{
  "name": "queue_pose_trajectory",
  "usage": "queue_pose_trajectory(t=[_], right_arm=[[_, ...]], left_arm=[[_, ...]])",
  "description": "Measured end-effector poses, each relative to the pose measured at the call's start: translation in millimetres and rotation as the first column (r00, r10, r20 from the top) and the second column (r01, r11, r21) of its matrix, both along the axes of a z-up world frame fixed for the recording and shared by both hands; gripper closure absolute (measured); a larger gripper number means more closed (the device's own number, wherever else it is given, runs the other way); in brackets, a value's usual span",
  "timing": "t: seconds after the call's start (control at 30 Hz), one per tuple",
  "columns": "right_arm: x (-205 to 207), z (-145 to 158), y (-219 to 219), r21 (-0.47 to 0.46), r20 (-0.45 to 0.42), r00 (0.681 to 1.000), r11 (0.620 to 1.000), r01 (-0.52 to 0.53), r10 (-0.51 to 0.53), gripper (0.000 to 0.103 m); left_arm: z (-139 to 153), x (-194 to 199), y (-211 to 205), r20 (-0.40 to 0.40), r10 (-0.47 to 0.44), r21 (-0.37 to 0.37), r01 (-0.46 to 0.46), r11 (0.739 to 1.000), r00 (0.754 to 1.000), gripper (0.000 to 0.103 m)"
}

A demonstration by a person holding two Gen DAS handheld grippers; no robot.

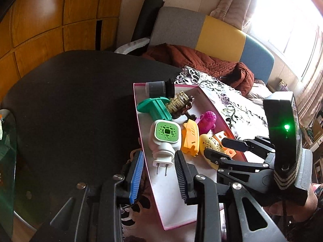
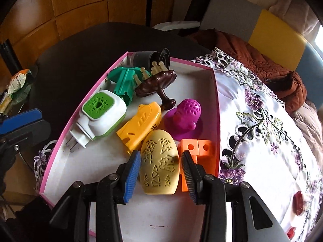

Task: Organize rigid objects
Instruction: 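Carry the yellow oval block into the pink tray and open the right gripper, then move both grippers back over the red toys on the cloth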

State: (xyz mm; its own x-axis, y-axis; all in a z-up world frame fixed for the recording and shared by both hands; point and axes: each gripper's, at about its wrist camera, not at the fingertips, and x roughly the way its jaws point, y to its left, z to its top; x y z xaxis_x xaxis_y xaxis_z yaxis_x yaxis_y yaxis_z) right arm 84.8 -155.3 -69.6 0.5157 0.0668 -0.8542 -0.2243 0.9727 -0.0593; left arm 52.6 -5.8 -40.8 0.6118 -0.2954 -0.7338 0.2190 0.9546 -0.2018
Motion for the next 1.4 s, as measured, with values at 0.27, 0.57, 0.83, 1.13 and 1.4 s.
queue_pose_trajectory(t=[0.27, 0.57, 0.83, 1.13, 1.4], right_arm=[[-10, 15, -6, 0.051, 0.051, 0.999, 0.999, 0.012, -0.015, 0.059], [-20, 26, -14, 0.066, 0.085, 0.996, 0.997, 0.034, -0.039, 0.058], [-29, 34, -30, 0.079, 0.115, 0.990, 0.994, 0.075, -0.084, 0.055], [-39, 42, -71, 0.097, 0.141, 0.974, 0.981, 0.167, -0.180, 0.050], [-52, 44, -125, 0.095, 0.150, 0.945, 0.955, 0.280, -0.292, 0.044]], left_arm=[[2, -3, -3, 0.005, -0.008, 0.007, 0.008, 1.000, 1.000, 0.072], [3, -6, -8, 0.008, -0.023, 0.019, 0.023, 1.000, 1.000, 0.072], [5, -8, -15, 0.018, -0.043, 0.033, 0.043, 0.999, 0.999, 0.072], [7, -12, -27, 0.026, -0.076, 0.056, 0.074, 0.996, 0.997, 0.072], [10, -17, -41, 0.035, -0.117, 0.079, 0.114, 0.990, 0.993, 0.072]])
